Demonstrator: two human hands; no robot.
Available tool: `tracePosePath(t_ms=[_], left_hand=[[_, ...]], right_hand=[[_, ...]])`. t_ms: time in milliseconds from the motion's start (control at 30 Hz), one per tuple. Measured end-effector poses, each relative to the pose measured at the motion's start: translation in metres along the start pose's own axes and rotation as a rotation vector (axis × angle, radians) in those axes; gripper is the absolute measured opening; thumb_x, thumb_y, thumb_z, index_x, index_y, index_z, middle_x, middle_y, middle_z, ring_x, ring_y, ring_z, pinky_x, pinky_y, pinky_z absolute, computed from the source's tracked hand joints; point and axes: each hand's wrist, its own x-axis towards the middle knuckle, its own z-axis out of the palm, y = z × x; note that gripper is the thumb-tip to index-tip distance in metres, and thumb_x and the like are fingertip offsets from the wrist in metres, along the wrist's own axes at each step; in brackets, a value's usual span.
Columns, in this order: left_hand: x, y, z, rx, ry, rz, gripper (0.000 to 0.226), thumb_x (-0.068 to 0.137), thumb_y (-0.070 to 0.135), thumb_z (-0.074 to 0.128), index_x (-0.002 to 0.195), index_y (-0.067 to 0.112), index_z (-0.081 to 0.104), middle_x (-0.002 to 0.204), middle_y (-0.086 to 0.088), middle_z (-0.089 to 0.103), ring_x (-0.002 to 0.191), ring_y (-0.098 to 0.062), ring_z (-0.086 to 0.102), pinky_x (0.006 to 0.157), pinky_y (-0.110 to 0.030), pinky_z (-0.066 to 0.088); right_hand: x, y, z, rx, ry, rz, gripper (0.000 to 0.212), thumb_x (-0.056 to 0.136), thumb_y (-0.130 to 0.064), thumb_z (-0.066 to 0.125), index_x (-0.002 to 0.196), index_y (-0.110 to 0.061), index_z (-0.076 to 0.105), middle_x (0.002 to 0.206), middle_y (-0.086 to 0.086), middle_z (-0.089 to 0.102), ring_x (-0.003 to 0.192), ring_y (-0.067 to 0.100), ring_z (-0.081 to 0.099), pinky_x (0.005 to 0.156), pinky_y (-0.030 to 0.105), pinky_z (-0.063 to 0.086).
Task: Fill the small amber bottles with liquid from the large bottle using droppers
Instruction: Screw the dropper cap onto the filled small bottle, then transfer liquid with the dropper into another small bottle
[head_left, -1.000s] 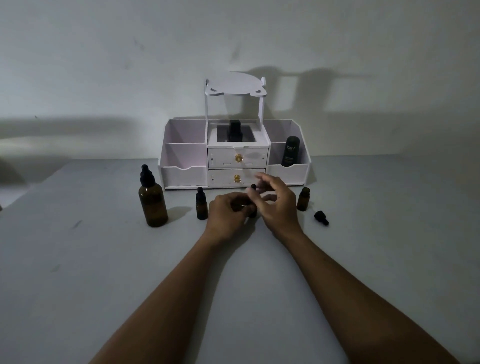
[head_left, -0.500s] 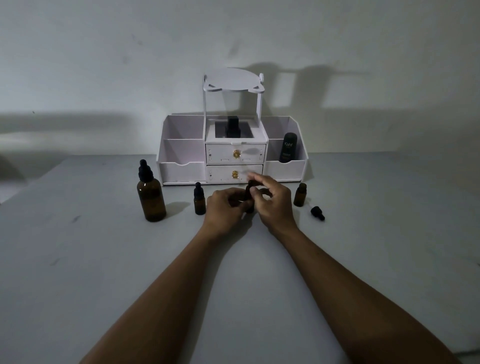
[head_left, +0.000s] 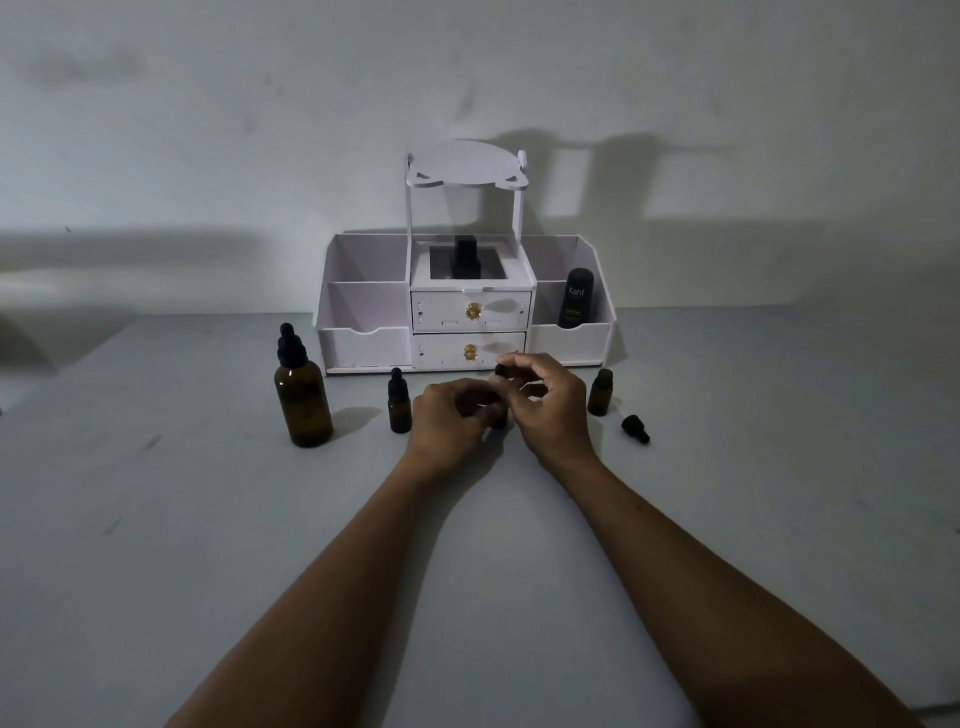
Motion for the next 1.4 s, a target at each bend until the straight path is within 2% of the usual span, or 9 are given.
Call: tracePosePath(t_ms=[167,300,500,633,900,1000,1100,1267,1400], left_hand=[[-0.002,0.001,0.001,-0.029,-0.005,-0.013,0.023,0.088,0.016,0.072,0.111,0.018,0.074,0.091,0.015,0.071,0.084,0.007,0.066,0.073,-0.006,0.05],[-0.002,0.001,0.001,-0.03,0.0,-0.02,0.024,0.088,0.015,0.072,0.112,0.017,0.074,0.094,0.011,0.073,0.087,0.003,0.068,0.076,-0.006,0.05],[-0.002,0.003,0.0,-0.011,-0.008,-0.023,0.025,0.088,0.014,0.072,0.113,0.016,0.074,0.098,0.007,0.074,0.088,-0.001,0.067,0.083,-0.013,0.051],[-0.004,0.005,0.002,-0.023,0.009,-0.037,0.024,0.088,0.014,0.072,0.112,0.017,0.074,0.098,0.009,0.073,0.086,0.003,0.065,0.073,-0.004,0.046],[-0.013,0.009,0.002,-0.073,0.005,-0.049,0.037,0.086,0.015,0.074,0.123,0.016,0.068,0.115,0.001,0.072,0.106,-0.011,0.067,0.093,-0.026,0.054],[-0.017,0.008,-0.001,-0.068,0.03,-0.129,0.05,0.088,0.019,0.073,0.135,0.015,0.058,0.124,-0.003,0.067,0.106,-0.01,0.061,0.078,-0.011,0.047],[-0.028,0.007,-0.009,-0.047,0.063,-0.122,0.046,0.089,0.021,0.071,0.133,0.019,0.058,0.123,-0.003,0.067,0.095,-0.003,0.06,0.071,-0.007,0.045],[-0.049,0.013,-0.053,-0.076,0.275,0.063,0.035,0.088,0.017,0.072,0.121,0.027,0.063,0.102,0.007,0.07,0.086,-0.001,0.068,0.072,-0.012,0.054],[-0.058,0.013,-0.105,-0.116,0.597,0.165,0.021,0.088,0.013,0.072,0.107,0.02,0.07,0.086,0.01,0.069,0.075,-0.004,0.068,0.067,-0.016,0.055]], right_hand=[[-0.001,-0.003,0.0,0.015,-0.009,0.012,0.03,0.09,-0.012,0.069,0.119,-0.017,0.067,0.112,-0.004,0.069,0.1,0.003,0.064,0.08,0.011,0.053],[0.0,0.0,0.0,0.006,-0.03,0.049,0.025,0.089,-0.005,0.068,0.112,-0.012,0.072,0.11,0.002,0.073,0.098,0.014,0.069,0.083,0.025,0.057],[0.0,0.001,0.001,0.006,-0.022,0.065,0.024,0.086,-0.017,0.074,0.11,-0.01,0.072,0.103,0.003,0.073,0.094,0.013,0.069,0.075,0.009,0.052],[0.0,0.001,0.001,0.007,-0.029,0.072,0.025,0.086,-0.018,0.075,0.11,-0.01,0.071,0.102,0.003,0.074,0.095,0.014,0.069,0.074,0.009,0.052],[-0.001,-0.009,-0.001,0.002,-0.014,0.088,0.04,0.085,-0.023,0.075,0.123,-0.021,0.064,0.107,-0.007,0.068,0.095,0.0,0.063,0.073,0.006,0.051],[-0.002,-0.011,-0.002,-0.013,0.026,0.089,0.038,0.087,-0.023,0.073,0.124,-0.023,0.063,0.11,-0.006,0.067,0.095,-0.002,0.061,0.07,0.004,0.048],[-0.003,-0.013,-0.005,-0.055,0.05,0.024,0.036,0.089,-0.021,0.072,0.124,-0.021,0.063,0.111,-0.002,0.067,0.097,0.006,0.062,0.073,0.007,0.047],[0.002,-0.04,-0.008,-0.026,0.095,-0.169,0.026,0.089,-0.016,0.07,0.116,-0.016,0.066,0.107,-0.007,0.065,0.096,0.009,0.063,0.075,0.015,0.053],[0.006,-0.072,0.01,0.044,0.067,-0.261,0.021,0.089,-0.01,0.07,0.11,-0.012,0.069,0.102,-0.002,0.069,0.091,0.008,0.065,0.073,0.024,0.056]])
